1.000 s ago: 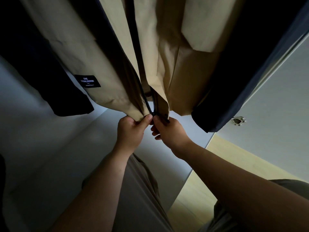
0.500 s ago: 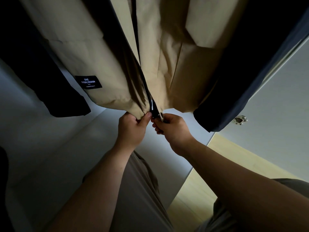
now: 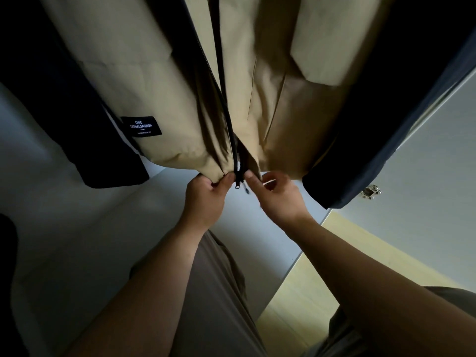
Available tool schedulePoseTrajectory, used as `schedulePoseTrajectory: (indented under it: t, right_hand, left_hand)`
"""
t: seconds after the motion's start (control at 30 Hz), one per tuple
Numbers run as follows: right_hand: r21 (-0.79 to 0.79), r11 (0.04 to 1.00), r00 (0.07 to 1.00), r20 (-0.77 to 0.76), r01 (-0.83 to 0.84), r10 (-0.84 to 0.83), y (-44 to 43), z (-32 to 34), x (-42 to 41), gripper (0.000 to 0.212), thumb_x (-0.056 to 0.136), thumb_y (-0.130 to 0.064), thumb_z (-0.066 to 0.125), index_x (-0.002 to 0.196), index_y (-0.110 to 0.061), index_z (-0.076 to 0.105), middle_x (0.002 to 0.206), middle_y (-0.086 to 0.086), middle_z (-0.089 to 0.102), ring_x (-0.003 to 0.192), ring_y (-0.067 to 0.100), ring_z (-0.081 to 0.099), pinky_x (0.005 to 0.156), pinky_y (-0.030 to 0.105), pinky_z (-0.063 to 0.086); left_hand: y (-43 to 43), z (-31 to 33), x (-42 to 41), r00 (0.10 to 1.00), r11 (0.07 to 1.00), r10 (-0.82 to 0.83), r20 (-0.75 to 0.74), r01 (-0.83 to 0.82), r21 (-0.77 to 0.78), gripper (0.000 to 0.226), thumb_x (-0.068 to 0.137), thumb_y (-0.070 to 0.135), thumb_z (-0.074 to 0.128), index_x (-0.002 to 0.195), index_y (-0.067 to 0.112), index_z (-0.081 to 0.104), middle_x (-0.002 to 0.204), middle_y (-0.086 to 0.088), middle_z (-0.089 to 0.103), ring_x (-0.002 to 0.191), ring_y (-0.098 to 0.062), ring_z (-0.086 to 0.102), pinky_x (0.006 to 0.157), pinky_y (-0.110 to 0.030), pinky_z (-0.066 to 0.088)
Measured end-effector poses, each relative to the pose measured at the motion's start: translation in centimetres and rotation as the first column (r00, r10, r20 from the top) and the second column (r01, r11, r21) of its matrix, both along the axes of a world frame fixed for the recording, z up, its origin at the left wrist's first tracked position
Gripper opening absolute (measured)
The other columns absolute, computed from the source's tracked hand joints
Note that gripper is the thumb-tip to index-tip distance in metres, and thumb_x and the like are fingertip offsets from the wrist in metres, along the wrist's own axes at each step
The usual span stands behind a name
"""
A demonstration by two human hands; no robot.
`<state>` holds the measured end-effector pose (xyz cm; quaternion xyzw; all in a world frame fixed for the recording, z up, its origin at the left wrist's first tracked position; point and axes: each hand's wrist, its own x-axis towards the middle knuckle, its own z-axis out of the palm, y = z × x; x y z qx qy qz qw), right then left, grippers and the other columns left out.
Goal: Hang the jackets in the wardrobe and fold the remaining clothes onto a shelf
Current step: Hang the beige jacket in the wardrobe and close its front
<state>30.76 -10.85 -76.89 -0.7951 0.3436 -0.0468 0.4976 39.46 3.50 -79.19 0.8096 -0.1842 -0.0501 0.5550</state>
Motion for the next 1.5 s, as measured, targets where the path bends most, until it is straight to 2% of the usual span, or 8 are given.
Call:
schedulePoseTrajectory:
  t: [0.13,0.27,0.47,0.57,0.73,1.07,1.33,1.5]
  right_hand:
    - [-0.553,0.819,0.957,0.289,0.154,0.015,-0.9,-0.4,-0.2,0.041,0.084,-0.039,0.076,0.095,-0.022,0.040,0.092,-0.003,0.049,0.069,0.017,0.051,0.051,0.028,0.036]
    - [-0.867,0.495,0.945,0.206,0.057,0.253,-0.9,-0.1,-0.1,0.020,0.080,-0.001,0.051,0.098,-0.007,0.058,0.094,0.012,0.055,0.073,0.035,0.057,0.049,0.031,0.035]
    - [-0.664,0.655,0.809,0.126,-0.361,0.573,-0.8,-0.1,-0.7,0.038,0.087,-0.025,0.064,0.123,-0.017,0.057,0.118,0.003,0.059,0.101,0.026,0.060,0.081,0.039,0.053]
    - [-0.643,0.710,0.820,0.219,-0.287,0.529,-0.3,-0.2,-0.8,0.038,0.090,-0.043,0.072,0.116,-0.018,0.061,0.111,-0.003,0.063,0.096,0.016,0.060,0.078,0.027,0.048]
    - [-0.582,0.781,0.843,0.283,-0.227,0.457,-0.4,0.4,-0.2,0.016,0.091,-0.023,0.075,0.100,-0.013,0.068,0.097,-0.003,0.062,0.087,0.019,0.061,0.072,0.031,0.050]
    - [-0.833,0.501,0.845,0.080,-0.235,0.528,-0.4,0.0,-0.1,0.008,0.094,-0.005,0.062,0.102,-0.005,0.062,0.091,0.013,0.062,0.078,0.035,0.058,0.073,0.039,0.048]
    - [-0.857,0.432,0.875,-0.044,-0.281,0.482,0.4,1.1,0.2,0.014,0.098,-0.012,0.051,0.110,-0.006,0.058,0.100,0.014,0.061,0.092,0.036,0.059,0.084,0.040,0.043]
    - [-0.883,0.459,0.881,0.138,-0.098,0.453,0.0,4.4,0.7,0.009,0.087,-0.002,0.068,0.091,-0.001,0.060,0.078,0.015,0.060,0.066,0.036,0.055,0.062,0.031,0.031]
  left_hand:
    - [0.2,0.0,0.0,0.993,0.999,-0.037,-0.116,0.035,-0.022,0.019,0.098,0.028,0.065,0.101,0.012,0.075,0.087,0.006,0.078,0.088,-0.007,0.074,0.082,-0.030,0.057]
    - [0.1,0.3,-0.5,0.982,0.992,-0.113,-0.154,0.104,-0.068,0.022,0.099,0.025,0.064,0.104,0.007,0.075,0.088,0.001,0.079,0.086,-0.013,0.076,0.086,-0.040,0.061]
    - [0.6,0.6,-0.5,0.984,0.991,-0.094,-0.152,0.078,-0.106,0.019,0.099,0.023,0.065,0.102,0.009,0.077,0.087,0.001,0.079,0.085,-0.015,0.076,0.088,-0.046,0.060]
    - [0.8,0.6,-0.3,0.984,0.991,-0.089,-0.153,0.073,-0.109,0.016,0.098,0.022,0.066,0.095,0.011,0.078,0.085,0.000,0.079,0.085,-0.017,0.077,0.089,-0.047,0.059]
    - [0.5,0.7,-0.6,0.978,0.989,-0.125,-0.165,0.110,-0.103,0.015,0.099,0.020,0.064,0.096,0.013,0.077,0.083,0.000,0.078,0.082,-0.016,0.076,0.086,-0.042,0.061]
    - [0.1,1.0,-0.7,0.991,0.993,-0.117,-0.072,0.115,-0.032,0.016,0.099,0.017,0.064,0.092,0.010,0.076,0.078,0.008,0.077,0.079,-0.006,0.074,0.080,-0.024,0.057]
    - [0.3,0.2,0.0,0.993,0.992,-0.098,0.066,0.092,0.090,0.018,0.096,0.023,0.067,0.088,0.010,0.076,0.079,0.004,0.076,0.077,-0.007,0.073,0.077,-0.026,0.054]
    - [0.4,0.1,0.2,0.978,0.986,-0.105,0.178,0.079,0.147,0.022,0.095,0.026,0.068,0.081,0.011,0.071,0.075,0.004,0.073,0.074,-0.011,0.069,0.069,-0.023,0.048]
